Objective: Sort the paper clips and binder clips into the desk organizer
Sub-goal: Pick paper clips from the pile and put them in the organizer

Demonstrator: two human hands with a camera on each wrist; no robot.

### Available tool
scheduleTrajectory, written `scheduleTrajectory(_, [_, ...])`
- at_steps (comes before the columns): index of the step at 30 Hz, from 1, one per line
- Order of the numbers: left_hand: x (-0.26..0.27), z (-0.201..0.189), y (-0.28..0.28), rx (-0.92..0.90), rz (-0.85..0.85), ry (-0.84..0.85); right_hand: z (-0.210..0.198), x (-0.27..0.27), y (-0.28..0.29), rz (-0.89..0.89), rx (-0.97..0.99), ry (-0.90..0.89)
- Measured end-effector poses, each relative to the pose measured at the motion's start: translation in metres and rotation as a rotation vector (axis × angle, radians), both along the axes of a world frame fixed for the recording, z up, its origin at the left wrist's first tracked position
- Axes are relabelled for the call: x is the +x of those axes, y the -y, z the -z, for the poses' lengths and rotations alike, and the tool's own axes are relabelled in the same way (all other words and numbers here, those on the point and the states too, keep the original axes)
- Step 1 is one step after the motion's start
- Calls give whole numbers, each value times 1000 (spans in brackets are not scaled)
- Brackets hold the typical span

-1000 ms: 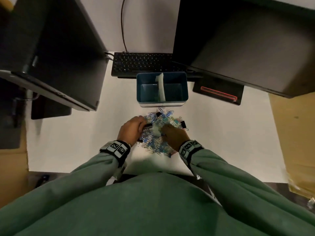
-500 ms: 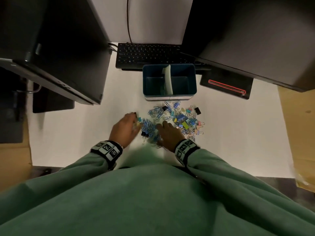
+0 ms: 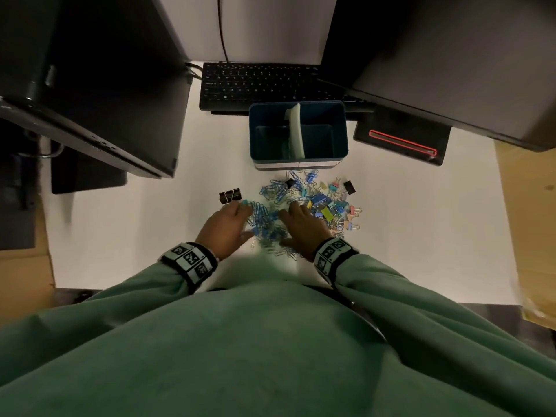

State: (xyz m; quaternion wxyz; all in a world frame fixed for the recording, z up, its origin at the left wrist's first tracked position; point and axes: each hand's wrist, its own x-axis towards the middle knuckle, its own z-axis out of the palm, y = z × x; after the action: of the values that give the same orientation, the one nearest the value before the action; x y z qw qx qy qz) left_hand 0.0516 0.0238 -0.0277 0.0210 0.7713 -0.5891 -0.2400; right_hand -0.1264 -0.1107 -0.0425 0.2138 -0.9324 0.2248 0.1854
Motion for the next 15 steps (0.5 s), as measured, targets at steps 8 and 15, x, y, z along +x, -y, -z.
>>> scheduleTrajectory(8, [-25, 4, 52, 128, -5, 74, -4, -3, 20, 246, 234, 60])
scheduleTrajectory(15, [-18, 13, 52, 120, -99, -153, -74, 3, 52, 479, 449, 399])
